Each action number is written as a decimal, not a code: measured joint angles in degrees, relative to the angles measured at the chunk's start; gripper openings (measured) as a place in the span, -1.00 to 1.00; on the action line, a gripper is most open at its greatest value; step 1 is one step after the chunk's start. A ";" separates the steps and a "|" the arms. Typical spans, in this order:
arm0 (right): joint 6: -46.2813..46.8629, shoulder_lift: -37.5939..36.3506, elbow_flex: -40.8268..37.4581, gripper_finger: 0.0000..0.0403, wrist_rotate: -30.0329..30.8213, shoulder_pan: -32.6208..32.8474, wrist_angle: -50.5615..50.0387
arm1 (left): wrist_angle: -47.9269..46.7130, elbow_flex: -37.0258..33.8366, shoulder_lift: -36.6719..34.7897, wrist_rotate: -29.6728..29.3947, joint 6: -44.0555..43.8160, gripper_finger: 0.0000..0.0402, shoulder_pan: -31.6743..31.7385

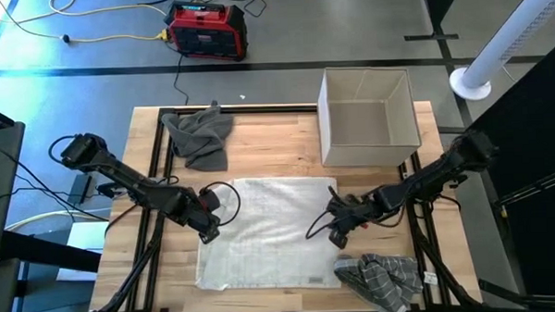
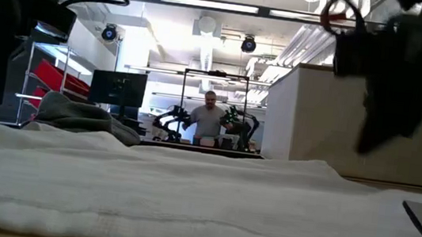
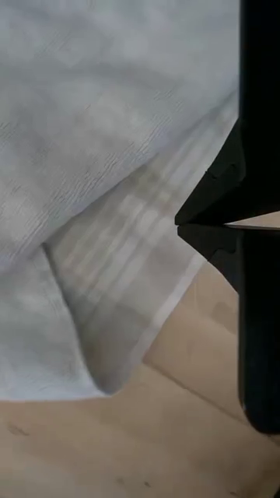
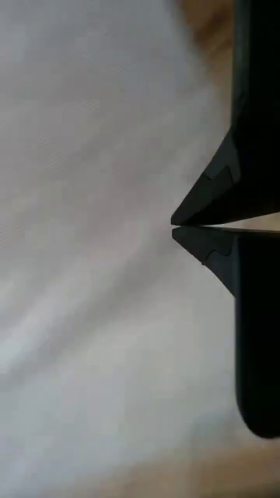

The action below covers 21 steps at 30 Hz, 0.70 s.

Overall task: Fold towel
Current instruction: Fold the white patterned towel

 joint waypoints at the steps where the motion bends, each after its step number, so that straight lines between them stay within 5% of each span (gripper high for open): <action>1: -0.63 0.71 0.03 -1.00 0.10 -0.43 3.11 | 0.26 0.00 -0.01 0.05 1.06 -1.00 -0.08; 9: 2.08 8.66 0.00 -1.00 -3.12 -1.59 6.07 | 8.68 -3.44 -0.06 -0.18 8.55 -1.00 2.07; 13: 2.13 9.53 0.00 -1.00 -4.27 1.13 4.09 | 13.72 -5.97 -0.12 -1.20 -0.17 -1.00 5.06; 17: 2.99 9.53 0.02 -1.00 -3.11 2.96 3.11 | 10.33 -5.90 -1.65 -0.36 -12.87 -1.00 7.55; 21: 2.93 9.53 0.02 -1.00 -0.07 3.42 3.18 | 6.92 -5.99 -4.79 1.37 -15.96 -1.00 8.50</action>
